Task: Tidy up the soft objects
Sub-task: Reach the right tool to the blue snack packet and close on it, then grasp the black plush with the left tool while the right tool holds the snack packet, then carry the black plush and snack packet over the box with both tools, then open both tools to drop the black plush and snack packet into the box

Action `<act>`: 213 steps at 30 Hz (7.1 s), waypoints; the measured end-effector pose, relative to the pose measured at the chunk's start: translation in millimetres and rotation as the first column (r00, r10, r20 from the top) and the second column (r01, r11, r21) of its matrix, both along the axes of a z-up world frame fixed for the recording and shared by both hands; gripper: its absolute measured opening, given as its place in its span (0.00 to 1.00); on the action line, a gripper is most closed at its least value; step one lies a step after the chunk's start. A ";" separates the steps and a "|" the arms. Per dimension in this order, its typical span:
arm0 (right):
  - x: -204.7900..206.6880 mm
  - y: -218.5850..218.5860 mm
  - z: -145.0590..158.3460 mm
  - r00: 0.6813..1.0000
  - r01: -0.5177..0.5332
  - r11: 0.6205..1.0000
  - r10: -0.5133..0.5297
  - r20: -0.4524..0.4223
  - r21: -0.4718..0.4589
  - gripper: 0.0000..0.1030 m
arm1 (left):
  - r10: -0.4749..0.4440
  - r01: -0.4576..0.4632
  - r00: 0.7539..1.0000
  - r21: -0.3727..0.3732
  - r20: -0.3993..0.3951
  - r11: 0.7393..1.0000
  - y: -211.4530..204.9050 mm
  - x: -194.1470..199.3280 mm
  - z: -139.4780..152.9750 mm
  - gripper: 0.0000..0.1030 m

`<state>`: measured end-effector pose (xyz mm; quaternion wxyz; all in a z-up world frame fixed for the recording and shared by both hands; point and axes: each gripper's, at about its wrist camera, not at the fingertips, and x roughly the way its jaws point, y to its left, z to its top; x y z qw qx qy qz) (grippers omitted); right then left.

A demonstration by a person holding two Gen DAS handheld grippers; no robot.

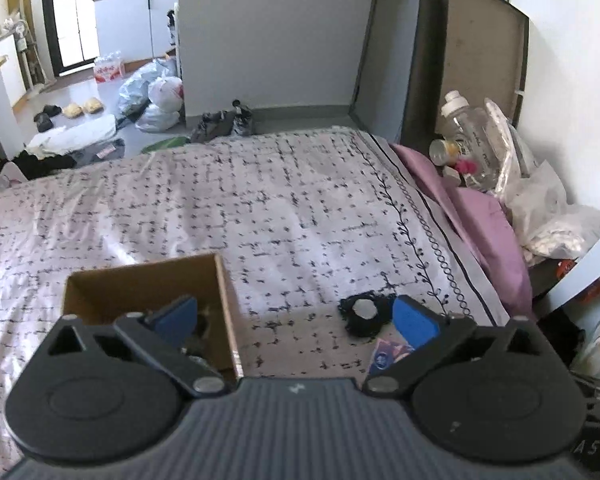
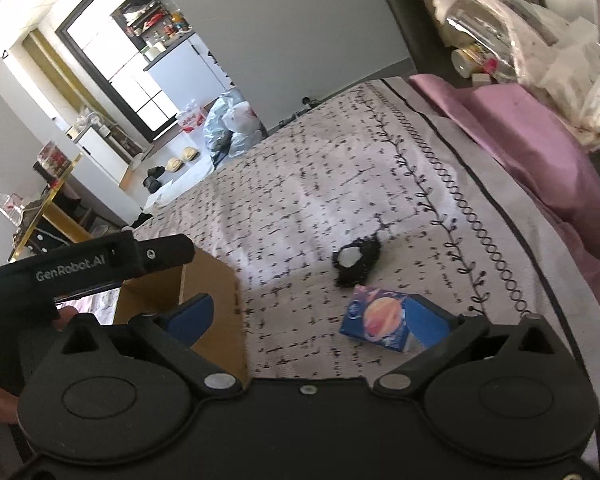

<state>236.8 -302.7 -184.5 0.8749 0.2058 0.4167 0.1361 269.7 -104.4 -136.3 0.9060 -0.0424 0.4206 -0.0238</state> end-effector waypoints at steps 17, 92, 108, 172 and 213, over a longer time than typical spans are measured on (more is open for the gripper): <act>16.8 -38.5 -33.5 0.994 0.036 0.999 -0.032 -0.103 0.039 0.86 | 0.014 -0.013 0.990 0.010 -0.138 1.000 -26.2 36.3 -28.1 0.98; 29.5 -49.7 -96.1 0.967 0.169 0.985 -0.171 -0.187 -0.028 0.24 | -0.055 0.040 0.970 -0.067 -0.238 0.997 -70.5 116.9 -140.0 0.20; 4.7 -28.8 -59.4 0.978 0.161 0.985 -0.168 -0.127 -0.059 0.18 | -0.115 0.090 0.973 -0.131 -0.199 0.987 -47.5 79.5 -82.0 0.20; -7.6 166.0 58.9 0.985 -0.107 0.984 0.124 0.117 -0.145 0.17 | 0.079 -0.088 0.995 -0.170 -0.059 0.982 184.6 -8.9 -25.9 0.24; 10.9 212.1 37.3 0.983 -0.169 0.974 0.178 0.043 -0.150 0.48 | 0.115 -0.129 0.988 -0.151 -0.102 0.980 213.6 -17.3 -28.6 0.74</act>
